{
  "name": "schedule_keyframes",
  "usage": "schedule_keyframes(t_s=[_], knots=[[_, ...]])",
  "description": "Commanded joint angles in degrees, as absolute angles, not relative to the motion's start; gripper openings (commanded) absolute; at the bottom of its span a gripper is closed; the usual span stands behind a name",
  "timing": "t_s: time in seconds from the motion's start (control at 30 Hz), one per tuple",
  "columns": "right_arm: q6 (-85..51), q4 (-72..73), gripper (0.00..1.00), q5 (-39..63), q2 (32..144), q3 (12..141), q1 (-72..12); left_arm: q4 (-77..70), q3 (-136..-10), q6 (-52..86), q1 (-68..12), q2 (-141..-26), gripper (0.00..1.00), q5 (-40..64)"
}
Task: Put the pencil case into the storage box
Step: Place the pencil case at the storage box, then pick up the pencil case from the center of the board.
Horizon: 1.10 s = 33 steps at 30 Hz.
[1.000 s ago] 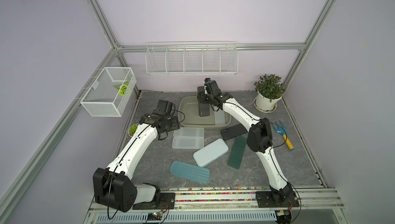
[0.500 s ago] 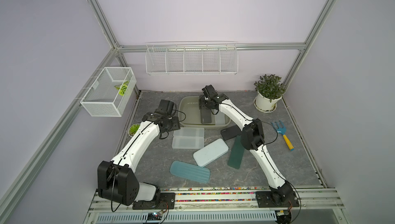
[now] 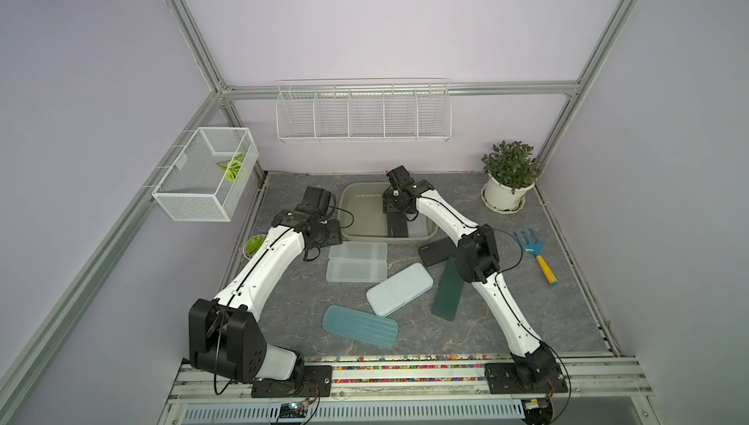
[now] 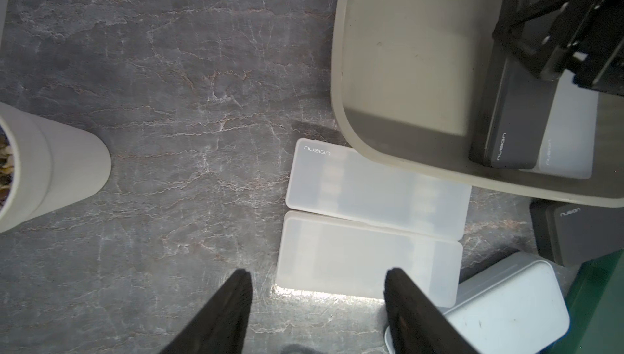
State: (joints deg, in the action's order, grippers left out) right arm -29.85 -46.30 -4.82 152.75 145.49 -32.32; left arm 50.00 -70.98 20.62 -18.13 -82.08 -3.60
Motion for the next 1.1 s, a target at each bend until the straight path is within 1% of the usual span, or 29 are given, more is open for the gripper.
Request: schedule_keyframes(t_s=[0.0,0.03,0.1,0.17,0.33,0.47,0.63,0.77,0.97,1.07], knots=[[-29.91,-48.08,0.77,-5.18,153.83,145.50,-31.84,50.45,-72.91,19.61,-17.71,-82.62,0.67,-4.31],[-29.93,-48.01,0.80,-5.29,153.44,145.55,-31.82,50.51,-72.93,19.60,-17.68,-82.59,0.67,-4.40],[-29.20,-47.47,0.89,-5.69,151.97,145.10,-31.83,50.60,-73.10,19.54,-17.75,-82.62,0.67,-4.44],[-28.82,-45.62,0.94,-5.75,149.58,143.47,-31.82,50.65,-73.21,19.26,-17.73,-82.63,0.67,-4.42],[-27.27,-38.68,0.96,-6.96,139.60,136.16,-31.82,51.30,-74.02,18.16,-17.67,-83.47,0.67,-4.41],[-24.81,-38.34,0.96,-9.17,130.11,130.44,-31.82,54.51,-75.52,14.35,-18.33,-85.74,0.66,0.29],[-21.53,-37.19,0.97,-14.47,115.86,115.10,-31.76,58.81,-73.32,9.95,-24.46,-85.51,0.66,3.34],[-19.22,-34.65,0.97,-16.56,104.09,99.43,-31.56,62.12,-70.94,15.12,-25.66,-86.04,0.68,6.77],[-20.44,-34.42,0.98,-18.01,91.67,81.70,-31.28,56.91,-66.64,24.08,-26.18,-87.41,0.73,12.89],[-21.55,-33.98,0.98,-18.09,86.71,74.94,-31.21,57.28,-67.71,24.69,-29.78,-89.99,0.75,13.96]])
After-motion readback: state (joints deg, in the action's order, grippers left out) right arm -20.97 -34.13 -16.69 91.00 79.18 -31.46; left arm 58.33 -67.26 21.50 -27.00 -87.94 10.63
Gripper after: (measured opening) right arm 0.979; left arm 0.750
